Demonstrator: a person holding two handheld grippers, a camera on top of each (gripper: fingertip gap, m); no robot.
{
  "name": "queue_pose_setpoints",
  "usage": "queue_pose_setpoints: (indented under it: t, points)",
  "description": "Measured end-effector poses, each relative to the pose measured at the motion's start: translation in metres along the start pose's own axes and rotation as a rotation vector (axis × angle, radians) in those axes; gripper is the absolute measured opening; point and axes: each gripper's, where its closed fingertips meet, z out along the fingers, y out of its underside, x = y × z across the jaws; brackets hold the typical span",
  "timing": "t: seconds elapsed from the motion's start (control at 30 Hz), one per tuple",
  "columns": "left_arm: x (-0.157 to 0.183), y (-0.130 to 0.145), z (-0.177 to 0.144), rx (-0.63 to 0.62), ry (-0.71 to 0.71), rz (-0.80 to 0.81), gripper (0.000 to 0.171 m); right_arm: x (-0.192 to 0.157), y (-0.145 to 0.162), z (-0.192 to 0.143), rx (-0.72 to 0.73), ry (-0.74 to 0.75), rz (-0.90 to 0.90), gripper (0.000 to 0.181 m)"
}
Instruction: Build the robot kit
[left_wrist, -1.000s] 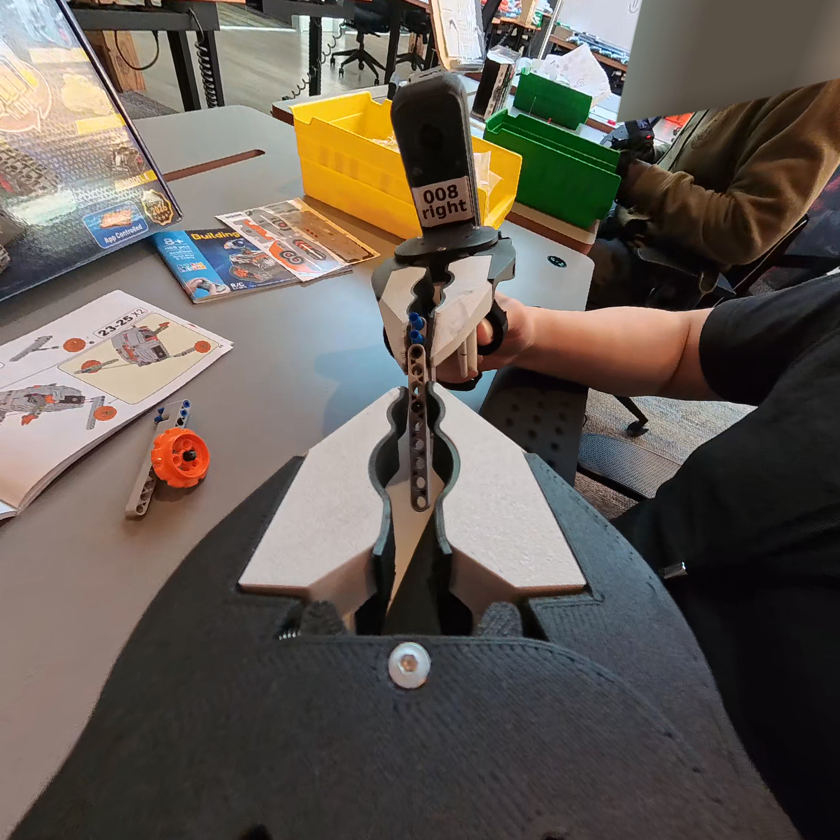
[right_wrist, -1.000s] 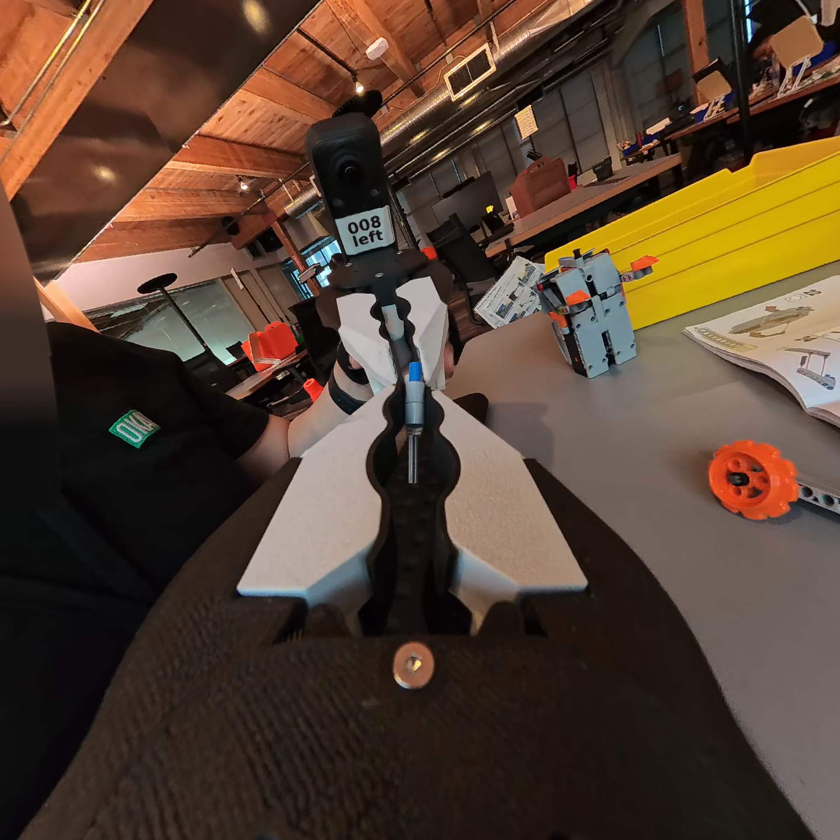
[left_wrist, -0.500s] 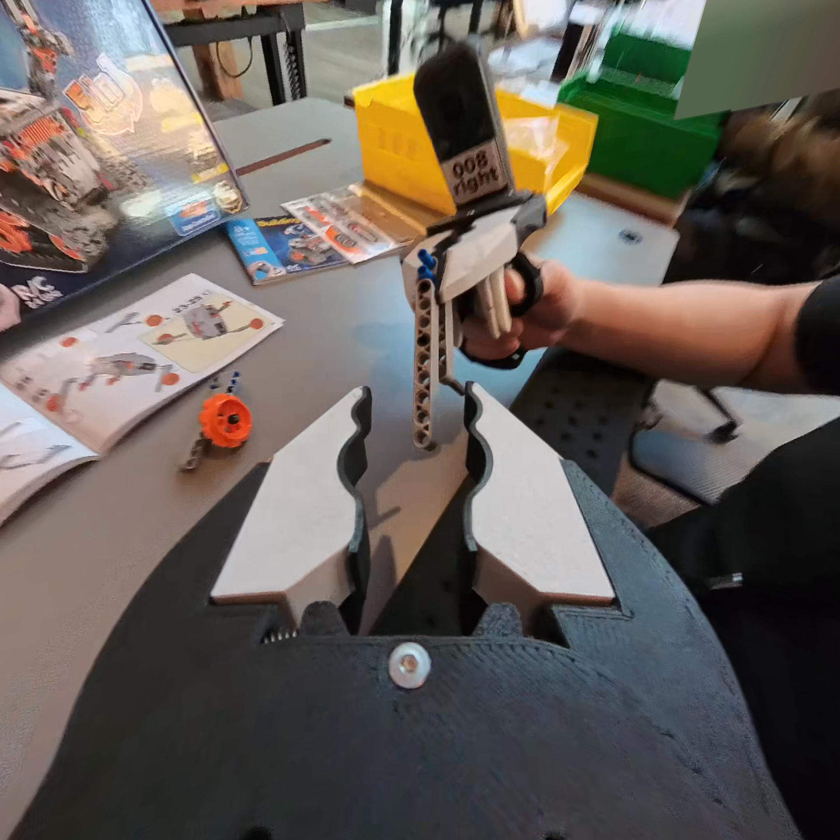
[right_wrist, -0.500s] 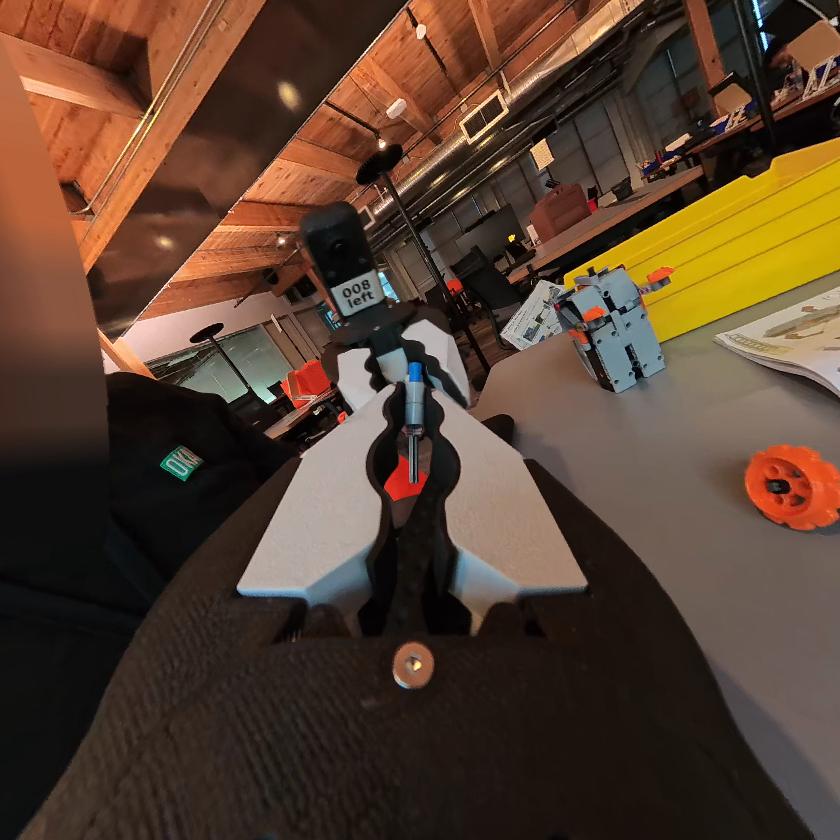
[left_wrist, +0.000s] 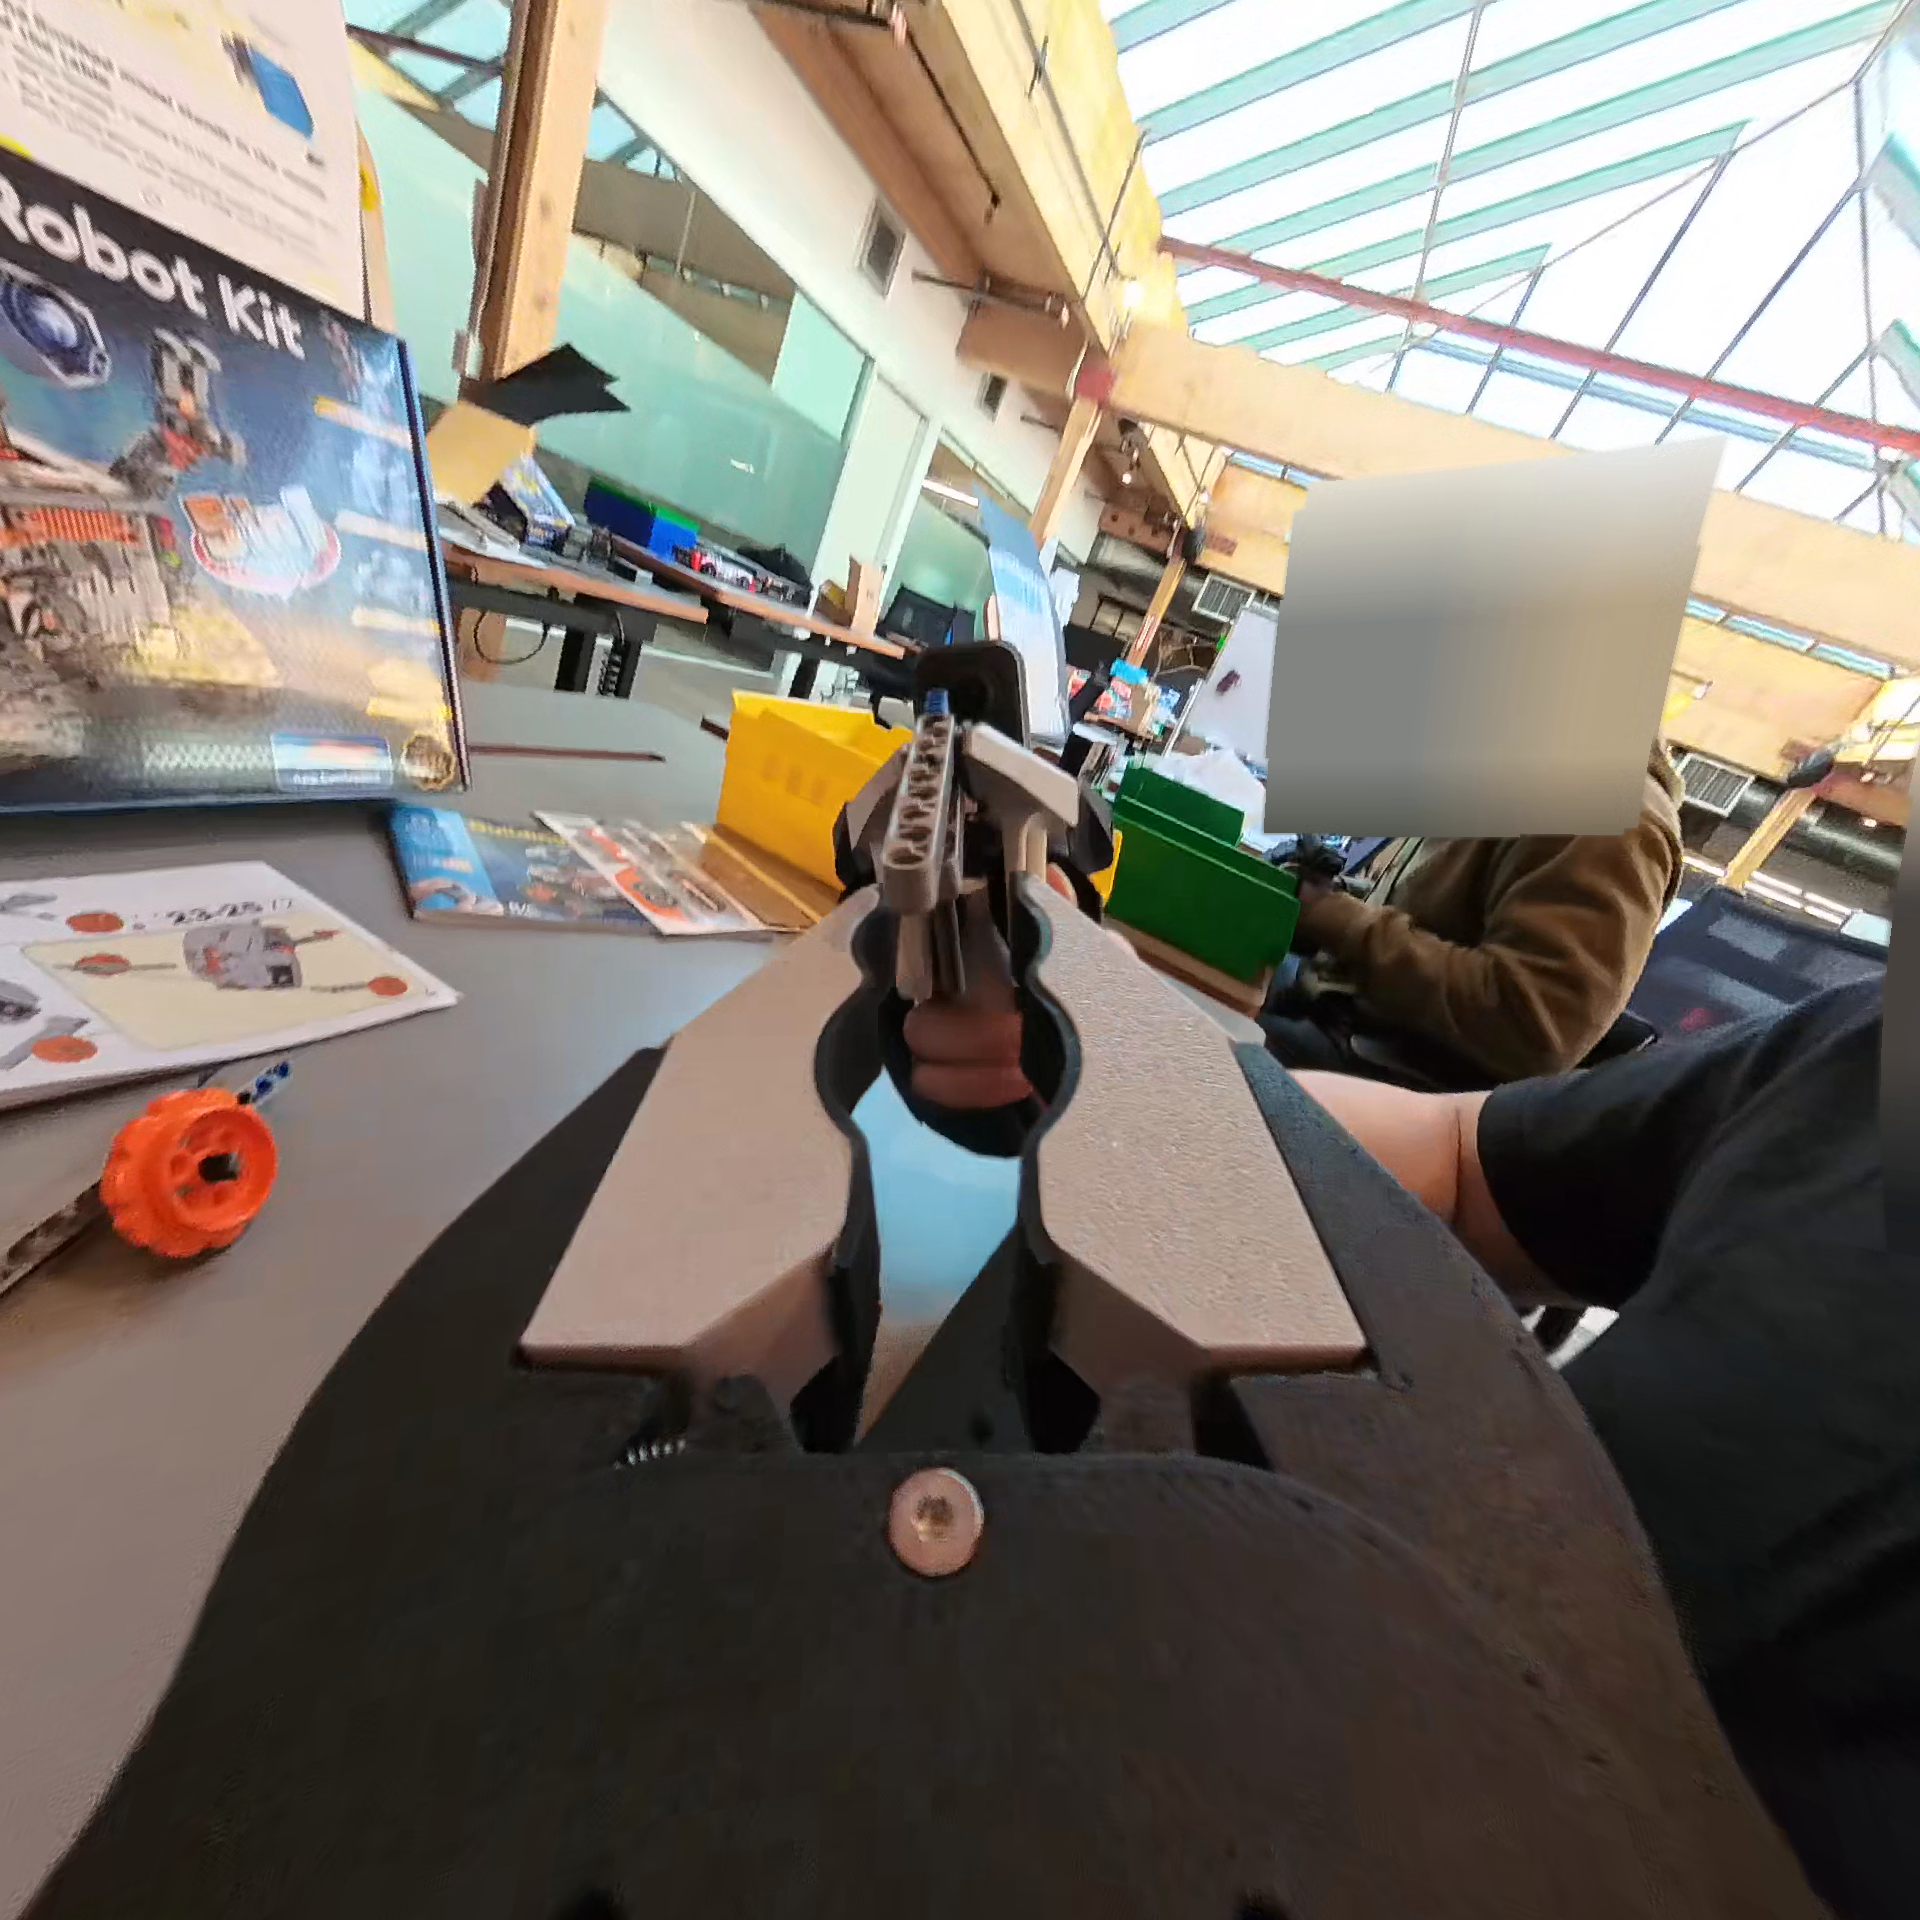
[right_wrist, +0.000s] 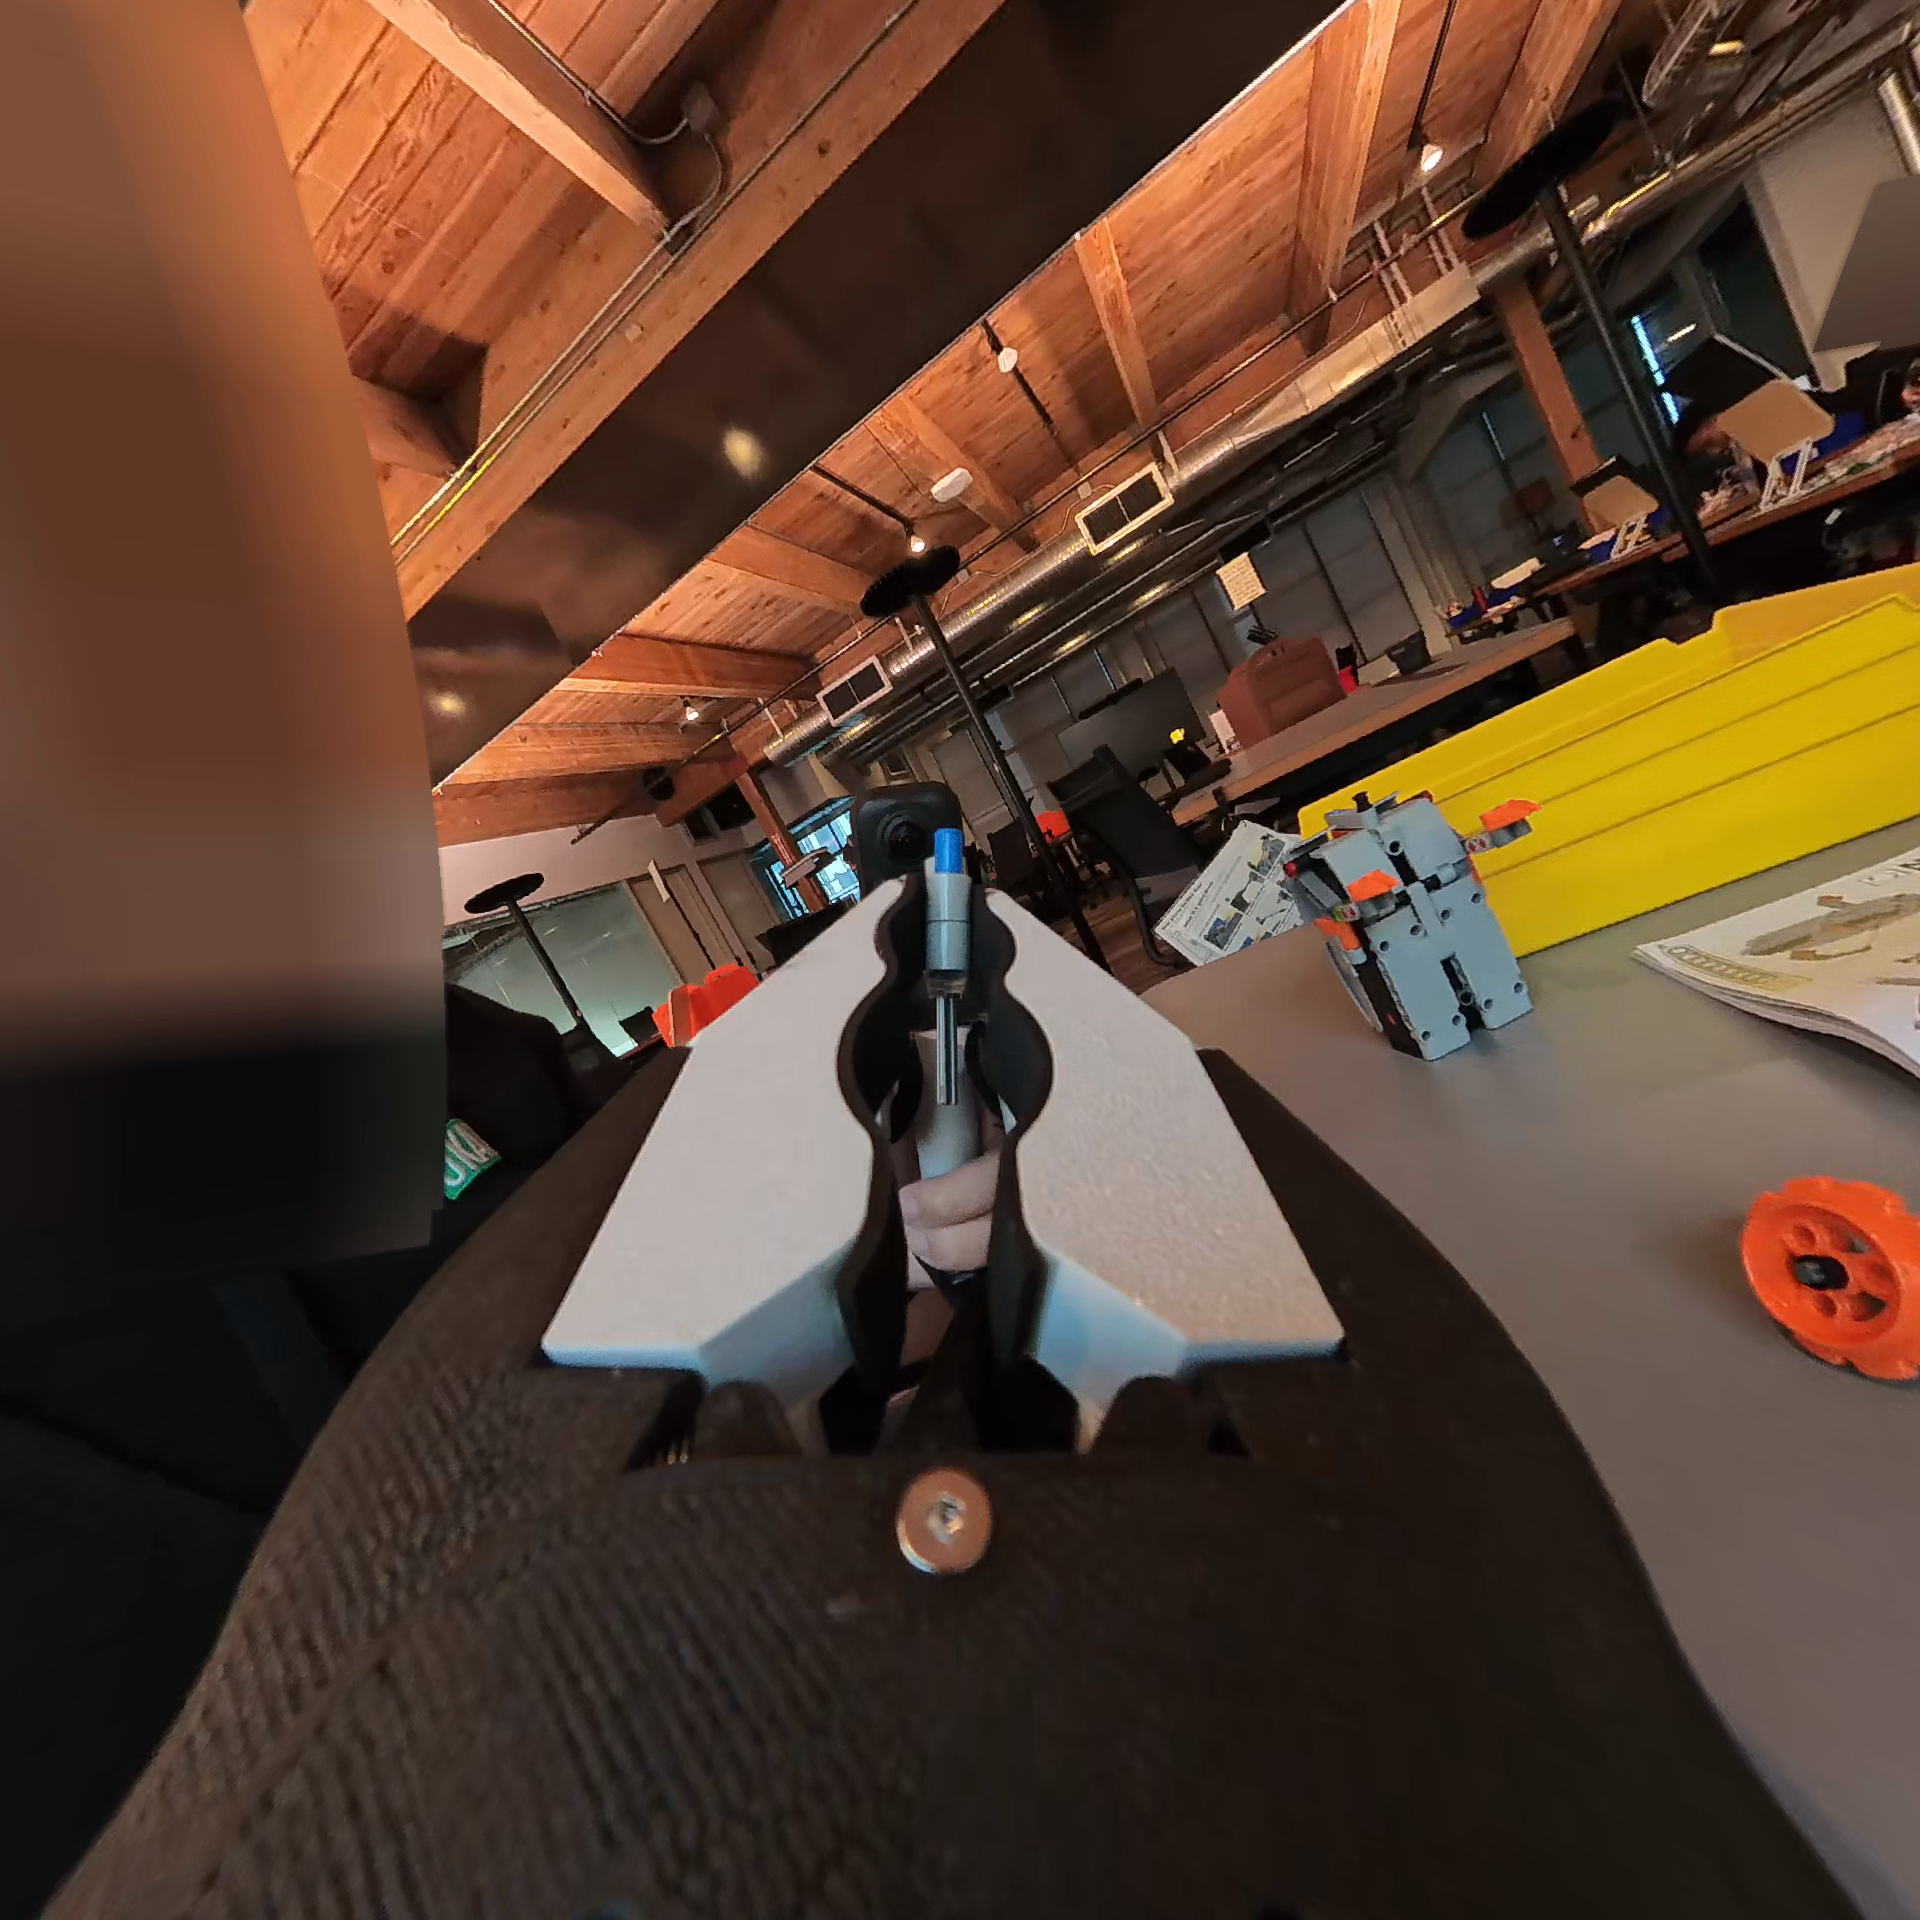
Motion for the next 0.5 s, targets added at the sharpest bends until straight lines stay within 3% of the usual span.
queue_pose_setpoints:
  t: [0.17, 0.5]
  points:
    - [-0.0034, -0.0003, 0.0090, -0.002, -0.005, 0.026, 0.007, 0.0013, -0.0016, -0.0017, 0.010, 0.005, -0.016, 0.006]
    - [-0.0073, 0.0006, 0.0104, 0.029, -0.001, -0.009, 0.005, 0.0043, 0.0008, -0.0041, -0.026, -0.034, 0.020, 0.006]
